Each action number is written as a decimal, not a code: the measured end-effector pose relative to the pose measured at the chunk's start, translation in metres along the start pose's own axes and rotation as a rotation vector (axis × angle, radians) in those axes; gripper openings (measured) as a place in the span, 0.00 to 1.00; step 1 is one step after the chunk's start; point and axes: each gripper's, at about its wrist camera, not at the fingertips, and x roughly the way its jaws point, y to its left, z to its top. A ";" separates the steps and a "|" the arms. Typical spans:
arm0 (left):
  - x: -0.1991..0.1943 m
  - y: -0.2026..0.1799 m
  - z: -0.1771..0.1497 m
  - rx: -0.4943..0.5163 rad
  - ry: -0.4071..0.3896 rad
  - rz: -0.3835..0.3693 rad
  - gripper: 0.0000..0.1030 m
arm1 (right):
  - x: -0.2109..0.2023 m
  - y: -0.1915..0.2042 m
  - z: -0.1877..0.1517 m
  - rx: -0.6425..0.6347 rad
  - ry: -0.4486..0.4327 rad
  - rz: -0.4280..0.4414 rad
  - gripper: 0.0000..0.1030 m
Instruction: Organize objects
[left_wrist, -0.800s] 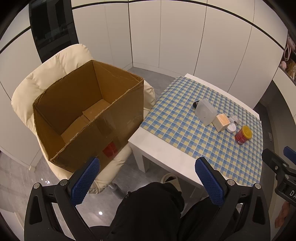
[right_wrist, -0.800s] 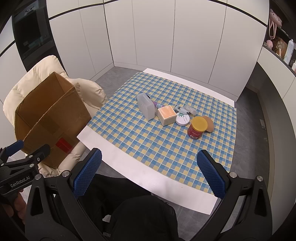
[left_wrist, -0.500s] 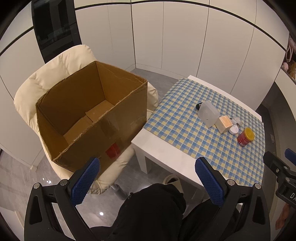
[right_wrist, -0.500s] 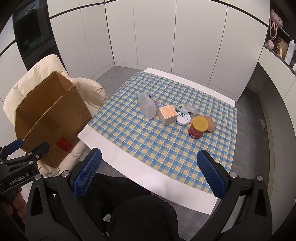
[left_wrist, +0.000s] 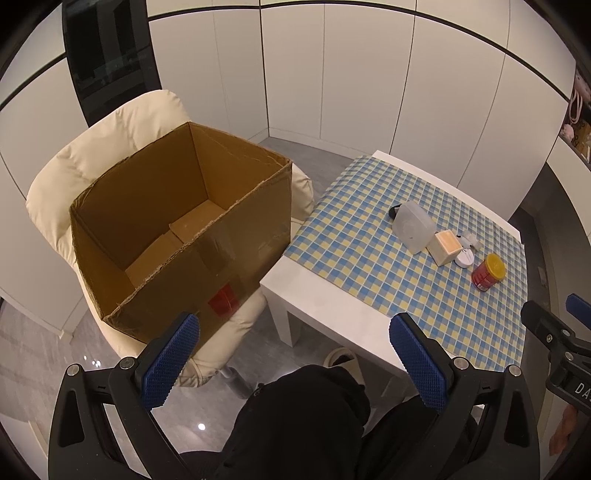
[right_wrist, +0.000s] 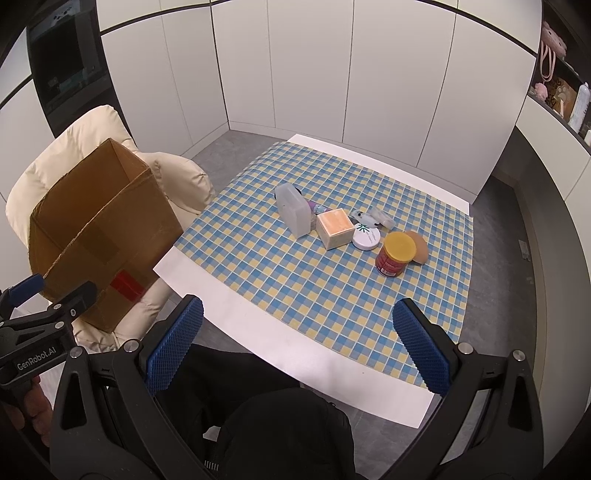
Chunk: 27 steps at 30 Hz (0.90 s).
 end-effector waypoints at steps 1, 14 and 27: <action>0.000 0.000 0.000 0.000 0.001 -0.001 0.99 | 0.000 0.000 0.000 -0.001 0.000 -0.001 1.00; 0.000 -0.001 -0.001 0.003 0.006 -0.001 0.99 | 0.001 -0.003 -0.001 0.009 0.003 -0.003 1.00; 0.003 0.000 -0.001 -0.003 0.014 0.003 0.99 | 0.001 -0.002 -0.002 0.006 0.002 -0.008 1.00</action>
